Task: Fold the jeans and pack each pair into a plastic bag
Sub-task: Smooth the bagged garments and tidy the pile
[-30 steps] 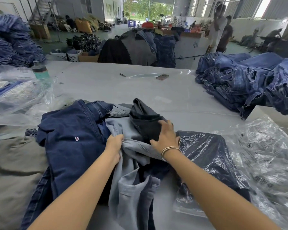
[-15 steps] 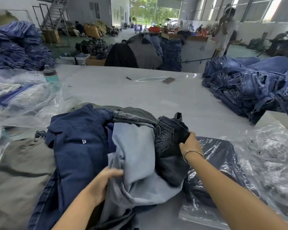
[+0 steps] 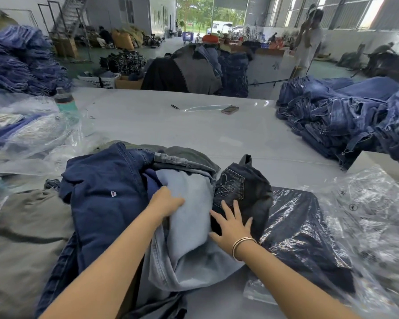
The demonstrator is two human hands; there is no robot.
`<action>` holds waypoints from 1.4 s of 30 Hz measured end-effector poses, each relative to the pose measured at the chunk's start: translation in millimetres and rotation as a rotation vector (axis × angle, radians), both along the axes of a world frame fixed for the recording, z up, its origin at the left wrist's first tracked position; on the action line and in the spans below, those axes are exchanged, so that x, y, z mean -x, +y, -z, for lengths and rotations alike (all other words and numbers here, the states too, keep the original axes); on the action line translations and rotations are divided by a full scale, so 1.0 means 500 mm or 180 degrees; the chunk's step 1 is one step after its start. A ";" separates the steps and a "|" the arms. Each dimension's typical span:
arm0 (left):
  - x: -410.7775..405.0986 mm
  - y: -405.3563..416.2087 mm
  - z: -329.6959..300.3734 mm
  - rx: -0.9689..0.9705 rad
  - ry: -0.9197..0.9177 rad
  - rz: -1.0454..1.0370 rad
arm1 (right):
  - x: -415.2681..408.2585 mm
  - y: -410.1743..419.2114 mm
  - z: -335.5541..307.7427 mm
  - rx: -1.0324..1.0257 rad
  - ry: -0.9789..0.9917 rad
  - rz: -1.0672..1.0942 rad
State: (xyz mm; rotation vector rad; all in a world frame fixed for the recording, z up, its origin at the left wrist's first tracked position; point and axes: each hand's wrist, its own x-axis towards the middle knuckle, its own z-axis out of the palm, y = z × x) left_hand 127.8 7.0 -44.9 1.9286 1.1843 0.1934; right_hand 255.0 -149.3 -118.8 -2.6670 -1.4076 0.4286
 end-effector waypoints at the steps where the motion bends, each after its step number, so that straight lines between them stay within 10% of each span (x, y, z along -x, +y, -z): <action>1: -0.002 -0.002 -0.010 0.0155 -0.0326 -0.0041 | -0.007 -0.002 0.007 0.0127 -0.0032 0.0007; 7: 0.072 0.008 -0.111 0.1382 -0.2398 -0.0339 | -0.025 0.006 -0.014 0.0143 0.0529 0.0321; 14: 0.063 -0.032 -0.218 0.1011 -0.3100 0.0361 | 0.042 0.045 -0.262 -0.2690 0.4178 0.0348; 18: 0.034 -0.079 -0.250 0.0554 -0.2638 0.0503 | 0.074 0.029 -0.319 -0.2549 0.4106 0.0031; 29: 0.098 -0.288 -0.101 -0.1065 -0.2353 0.0259 | 0.131 0.025 -0.576 -0.4749 0.4733 0.0750; 37: 0.026 -0.316 -0.129 -0.0261 -0.3043 -0.0465 | 0.230 -0.033 -0.664 -0.4720 0.5278 -0.0156; 42: 0.098 -0.247 -0.121 0.0835 -0.3332 -0.0885 | 0.186 -0.111 -0.617 -0.4906 0.4540 0.0047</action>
